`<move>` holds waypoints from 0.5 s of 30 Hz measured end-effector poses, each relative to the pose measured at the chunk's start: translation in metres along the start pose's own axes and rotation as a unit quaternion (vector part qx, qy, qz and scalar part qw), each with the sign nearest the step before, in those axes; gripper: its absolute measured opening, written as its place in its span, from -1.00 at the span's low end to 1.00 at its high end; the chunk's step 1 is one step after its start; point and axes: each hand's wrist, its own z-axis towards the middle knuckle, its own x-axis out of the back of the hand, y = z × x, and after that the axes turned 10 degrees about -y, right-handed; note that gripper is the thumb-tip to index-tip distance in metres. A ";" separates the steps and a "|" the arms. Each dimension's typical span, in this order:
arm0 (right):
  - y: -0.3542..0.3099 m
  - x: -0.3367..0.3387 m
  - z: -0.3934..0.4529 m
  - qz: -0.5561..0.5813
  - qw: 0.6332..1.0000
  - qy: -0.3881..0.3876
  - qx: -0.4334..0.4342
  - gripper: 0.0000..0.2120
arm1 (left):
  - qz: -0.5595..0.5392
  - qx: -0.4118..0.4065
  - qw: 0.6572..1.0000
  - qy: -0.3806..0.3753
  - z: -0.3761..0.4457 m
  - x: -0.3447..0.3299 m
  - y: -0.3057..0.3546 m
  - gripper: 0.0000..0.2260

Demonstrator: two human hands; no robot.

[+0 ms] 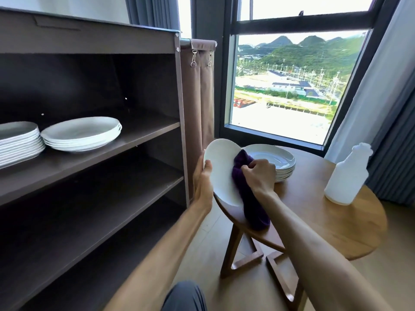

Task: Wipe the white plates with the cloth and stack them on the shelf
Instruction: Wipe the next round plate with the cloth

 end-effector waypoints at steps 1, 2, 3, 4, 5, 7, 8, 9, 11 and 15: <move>-0.007 0.003 0.005 0.005 1.000 0.015 -0.006 -0.83 | -0.003 0.007 1.000 -0.007 -0.002 -0.003 0.000 -0.67; -0.014 0.005 0.010 0.016 0.999 0.035 -0.011 -0.82 | -0.007 0.013 1.000 -0.013 -0.004 -0.008 0.000 -0.67; -0.021 0.009 0.014 0.036 0.998 0.052 -0.014 -0.81 | -0.010 0.019 1.000 -0.021 -0.004 -0.012 0.001 -0.65; -0.029 0.013 0.017 0.064 0.996 0.066 -0.011 -0.81 | -0.013 0.021 0.999 -0.028 -0.005 -0.018 0.003 -0.62; -0.037 0.015 0.018 0.098 0.993 0.070 -0.003 -0.81 | -0.012 0.021 0.999 -0.032 -0.005 -0.022 0.006 -0.60; -0.052 0.020 0.017 0.159 0.986 0.035 0.034 -0.84 | -0.020 0.025 0.998 -0.046 -0.002 -0.028 0.010 -0.64; -0.056 0.021 0.014 0.173 0.983 0.001 0.056 -0.87 | -0.027 0.028 0.998 -0.047 0.000 -0.029 0.011 -0.64; -0.059 0.021 0.010 0.181 0.980 -0.040 0.077 -0.90 | -0.036 0.034 0.998 -0.036 0.003 -0.029 0.012 -0.59; -0.058 0.023 -0.002 0.193 0.967 -0.137 0.092 -0.87 | -0.054 0.058 0.997 0.003 0.011 -0.028 0.010 -0.41; -0.046 0.027 -0.013 0.136 0.955 -0.257 0.053 -0.78 | -0.096 0.107 0.989 0.020 0.025 -0.018 0.003 -0.21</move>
